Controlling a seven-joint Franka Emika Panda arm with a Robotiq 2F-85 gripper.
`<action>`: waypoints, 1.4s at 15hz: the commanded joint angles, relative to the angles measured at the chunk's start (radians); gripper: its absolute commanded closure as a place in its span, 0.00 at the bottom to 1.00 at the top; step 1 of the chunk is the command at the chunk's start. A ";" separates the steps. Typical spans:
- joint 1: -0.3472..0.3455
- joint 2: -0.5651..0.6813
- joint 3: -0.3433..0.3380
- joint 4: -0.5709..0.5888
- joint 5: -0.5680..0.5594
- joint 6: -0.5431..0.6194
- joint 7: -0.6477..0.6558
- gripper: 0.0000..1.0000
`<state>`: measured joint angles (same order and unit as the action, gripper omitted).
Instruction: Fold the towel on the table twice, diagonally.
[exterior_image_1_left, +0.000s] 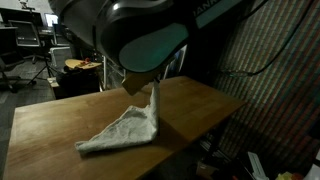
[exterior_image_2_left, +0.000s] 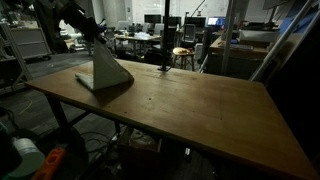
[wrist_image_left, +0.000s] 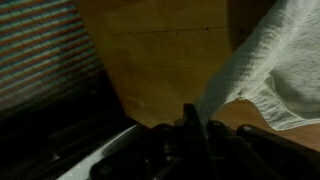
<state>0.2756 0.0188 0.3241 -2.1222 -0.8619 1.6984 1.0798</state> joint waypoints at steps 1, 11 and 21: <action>0.055 0.156 0.013 0.161 -0.093 -0.240 0.045 0.99; 0.198 0.443 0.004 0.394 -0.231 -0.512 -0.027 0.99; 0.182 0.367 0.063 0.446 0.032 -0.092 -0.244 0.99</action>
<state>0.4712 0.4187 0.3887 -1.6934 -0.9217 1.5172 0.9229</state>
